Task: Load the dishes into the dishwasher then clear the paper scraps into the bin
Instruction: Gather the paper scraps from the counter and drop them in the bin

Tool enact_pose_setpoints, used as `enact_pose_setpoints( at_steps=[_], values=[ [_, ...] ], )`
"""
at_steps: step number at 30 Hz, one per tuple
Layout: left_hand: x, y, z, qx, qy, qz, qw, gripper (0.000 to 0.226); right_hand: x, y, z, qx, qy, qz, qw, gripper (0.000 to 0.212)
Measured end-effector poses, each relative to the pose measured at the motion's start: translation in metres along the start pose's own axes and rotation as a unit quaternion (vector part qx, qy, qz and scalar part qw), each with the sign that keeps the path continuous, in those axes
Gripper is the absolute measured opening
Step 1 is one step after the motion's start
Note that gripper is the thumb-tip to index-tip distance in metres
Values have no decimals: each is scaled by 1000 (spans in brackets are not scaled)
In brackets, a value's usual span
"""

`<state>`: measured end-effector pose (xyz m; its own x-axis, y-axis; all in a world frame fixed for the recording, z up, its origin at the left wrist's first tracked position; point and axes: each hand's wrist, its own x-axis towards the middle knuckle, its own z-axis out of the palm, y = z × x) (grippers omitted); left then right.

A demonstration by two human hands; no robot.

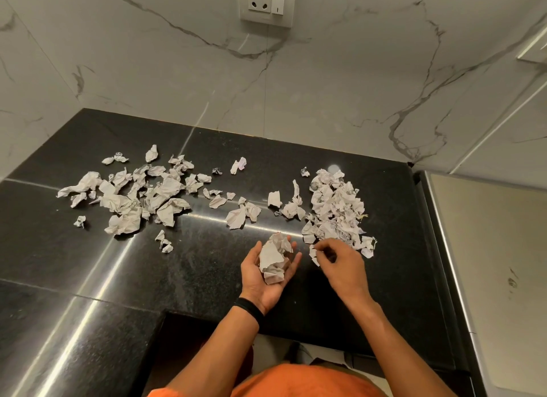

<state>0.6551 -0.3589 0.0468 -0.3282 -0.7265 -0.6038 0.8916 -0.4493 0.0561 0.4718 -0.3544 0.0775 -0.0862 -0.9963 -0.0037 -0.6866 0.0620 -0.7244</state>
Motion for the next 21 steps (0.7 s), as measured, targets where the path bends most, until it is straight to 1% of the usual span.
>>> enact_pose_setpoints(
  at_steps=[3,5,7,11,14,17,19,21],
  values=[
    [0,-1,2,-6,8,2,1000,53,4,16,-5,-87,-42,25,995,19],
    [1,-1,3,-7,10,5,1000,54,2,22,-3,-121,-63,31,990,23],
    [1,-1,4,-7,7,7,1000,54,-1,25,2,-138,-66,18,988,25],
    [0,-2,3,-19,-5,7,1000,54,-7,26,8,-141,-46,-5,989,22],
    [1,-3,2,-14,-1,7,1000,54,-9,25,8,-158,-48,-13,986,22],
    [3,-4,1,-6,5,10,1000,55,-9,21,6,-105,-39,16,994,18],
    [3,-4,1,-2,8,13,1000,55,-10,15,7,-28,-22,21,999,15],
    [3,-3,0,-6,11,13,1000,55,-13,6,7,50,-7,4,999,15]
  ],
)
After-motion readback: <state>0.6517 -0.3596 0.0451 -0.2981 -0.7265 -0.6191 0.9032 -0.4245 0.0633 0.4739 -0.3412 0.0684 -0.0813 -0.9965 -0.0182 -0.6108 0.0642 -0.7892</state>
